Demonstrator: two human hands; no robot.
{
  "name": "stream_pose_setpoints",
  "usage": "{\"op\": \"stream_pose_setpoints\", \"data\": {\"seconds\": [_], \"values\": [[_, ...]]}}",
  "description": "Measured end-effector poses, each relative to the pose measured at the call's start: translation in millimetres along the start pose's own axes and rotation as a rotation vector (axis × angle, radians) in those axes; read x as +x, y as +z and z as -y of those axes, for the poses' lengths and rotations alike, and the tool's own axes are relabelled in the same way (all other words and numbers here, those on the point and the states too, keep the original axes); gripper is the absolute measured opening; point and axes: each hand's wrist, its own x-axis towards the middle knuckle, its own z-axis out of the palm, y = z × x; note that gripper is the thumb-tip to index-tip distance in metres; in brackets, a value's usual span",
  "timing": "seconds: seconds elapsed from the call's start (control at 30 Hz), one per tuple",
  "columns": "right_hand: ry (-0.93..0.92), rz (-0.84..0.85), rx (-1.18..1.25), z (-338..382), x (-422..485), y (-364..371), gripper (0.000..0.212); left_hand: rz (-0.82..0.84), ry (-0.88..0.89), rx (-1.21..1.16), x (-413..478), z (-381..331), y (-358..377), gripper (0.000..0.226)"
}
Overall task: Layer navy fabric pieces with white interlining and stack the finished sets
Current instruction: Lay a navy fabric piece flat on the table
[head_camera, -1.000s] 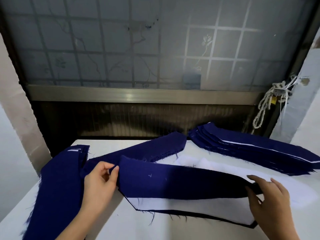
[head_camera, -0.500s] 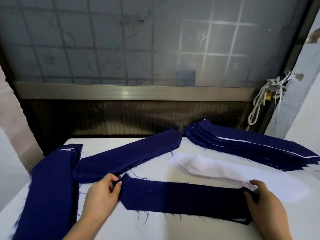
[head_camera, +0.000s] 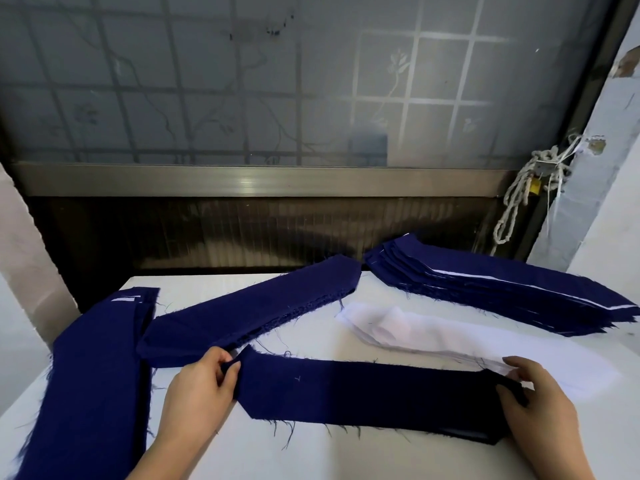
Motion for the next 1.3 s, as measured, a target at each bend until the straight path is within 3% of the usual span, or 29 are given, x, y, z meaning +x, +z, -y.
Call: {"op": "stream_pose_setpoints", "data": {"seconds": [0.13,0.27,0.33,0.5,0.7,0.9,1.03,1.3], "values": [[0.01,-0.043,-0.089,-6.1,0.1,1.3,0.036,-0.037,0.036,0.041,-2.1,-4.9,-4.0,0.018],[0.067,-0.123,-0.362,-6.8,0.8,3.9,0.03,-0.205,0.208,0.16,-7.3,-10.6,-5.0,0.035],[0.08,-0.118,-0.475,-4.7,-1.0,7.0,0.035,-0.206,0.293,0.28,-7.5,-10.6,-1.4,0.045],[0.054,-0.031,-0.627,-1.0,-0.5,6.3,0.041,-0.157,0.255,0.429,-7.8,-8.4,2.8,0.079],[-0.323,0.171,-0.448,2.0,-4.6,9.7,0.021,-0.016,0.196,0.352,-6.4,-10.8,1.4,0.046],[-0.298,0.202,-0.358,5.5,-6.9,5.9,0.025,0.1,0.131,0.212,-8.9,-15.8,-5.0,0.047],[-0.271,0.221,-0.424,10.4,-7.7,5.6,0.025,0.187,0.103,-0.047,-16.7,-15.5,-14.8,0.058],[-0.254,0.301,-0.495,26.6,-17.2,1.1,0.027,0.213,0.221,-0.003,-18.8,-18.5,-30.8,0.026]]}}
